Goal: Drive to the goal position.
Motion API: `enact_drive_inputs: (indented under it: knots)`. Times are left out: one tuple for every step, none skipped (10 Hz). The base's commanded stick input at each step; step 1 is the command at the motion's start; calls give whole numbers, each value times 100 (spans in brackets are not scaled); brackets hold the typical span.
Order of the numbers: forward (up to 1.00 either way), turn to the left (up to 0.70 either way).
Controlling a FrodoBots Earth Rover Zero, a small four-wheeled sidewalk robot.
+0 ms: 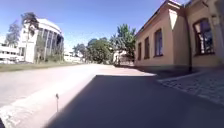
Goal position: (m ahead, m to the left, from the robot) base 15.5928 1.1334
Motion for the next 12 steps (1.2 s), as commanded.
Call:
enact_drive_inputs:
  knots:
    - [60,0]
    - [60,0]
    - [60,0]
    - [60,0]
    - [60,0]
    - [60,0]
    - [60,0]
    - [60,0]
    - [60,0]
    - [60,0]
    - [60,0]
    - [60,0]
